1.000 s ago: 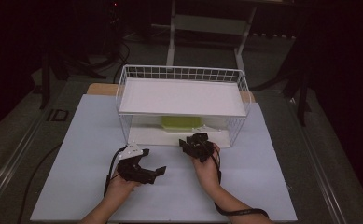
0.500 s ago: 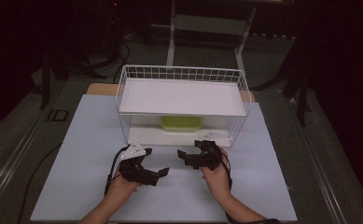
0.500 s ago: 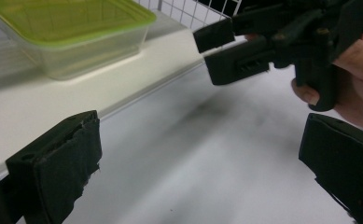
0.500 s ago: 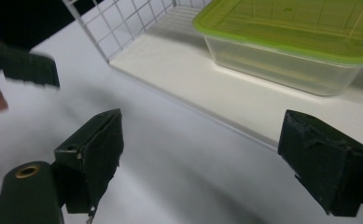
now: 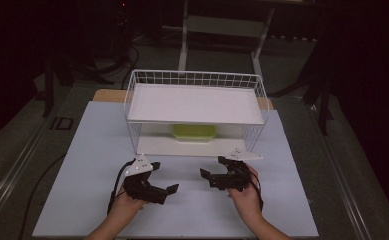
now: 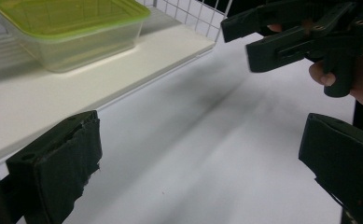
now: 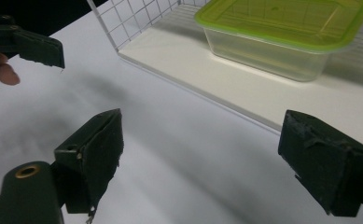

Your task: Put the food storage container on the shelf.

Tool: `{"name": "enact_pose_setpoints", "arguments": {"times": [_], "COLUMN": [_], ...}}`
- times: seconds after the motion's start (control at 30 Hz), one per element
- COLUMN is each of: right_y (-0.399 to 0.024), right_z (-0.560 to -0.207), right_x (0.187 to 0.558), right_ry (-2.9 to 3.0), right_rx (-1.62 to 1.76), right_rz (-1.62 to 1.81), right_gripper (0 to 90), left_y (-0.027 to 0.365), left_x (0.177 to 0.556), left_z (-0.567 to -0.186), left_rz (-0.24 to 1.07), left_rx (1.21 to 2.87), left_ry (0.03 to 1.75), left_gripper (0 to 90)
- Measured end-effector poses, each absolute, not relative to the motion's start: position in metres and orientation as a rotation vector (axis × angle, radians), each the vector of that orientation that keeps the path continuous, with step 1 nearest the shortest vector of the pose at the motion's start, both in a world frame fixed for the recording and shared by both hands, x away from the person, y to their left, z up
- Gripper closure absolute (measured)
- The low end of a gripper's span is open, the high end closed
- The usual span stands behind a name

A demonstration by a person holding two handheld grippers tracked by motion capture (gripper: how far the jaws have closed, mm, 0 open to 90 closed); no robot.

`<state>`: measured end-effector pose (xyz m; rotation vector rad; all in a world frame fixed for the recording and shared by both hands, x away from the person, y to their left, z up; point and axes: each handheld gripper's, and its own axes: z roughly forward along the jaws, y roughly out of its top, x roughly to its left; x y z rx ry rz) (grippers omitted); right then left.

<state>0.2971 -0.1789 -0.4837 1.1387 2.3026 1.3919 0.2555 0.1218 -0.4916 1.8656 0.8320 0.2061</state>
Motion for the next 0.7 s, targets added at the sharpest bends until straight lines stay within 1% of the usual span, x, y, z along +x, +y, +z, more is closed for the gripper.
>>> {"name": "enact_pose_setpoints", "arguments": {"times": [0.3, 0.5, 0.7], "right_y": [-0.2, -0.214, -0.227], "right_z": [-0.483, -0.478, -0.474], "right_x": [0.279, 0.27, 0.259], "right_ry": [2.31, 2.298, 2.277], "right_rx": [1.123, 1.11, 1.086], "right_rz": [1.417, 1.447, 1.454], "right_gripper": [14.2, 14.6, 14.6], "left_y": [0.128, 0.134, 0.142], "left_x": [0.241, 0.231, 0.223], "left_z": [-0.486, -0.483, -0.483], "left_rz": [0.211, 0.206, 0.218], "left_rx": [1.862, 1.842, 1.856], "left_ry": [0.804, 0.803, 0.801], "left_gripper": [0.3, 0.3, 0.3]}}
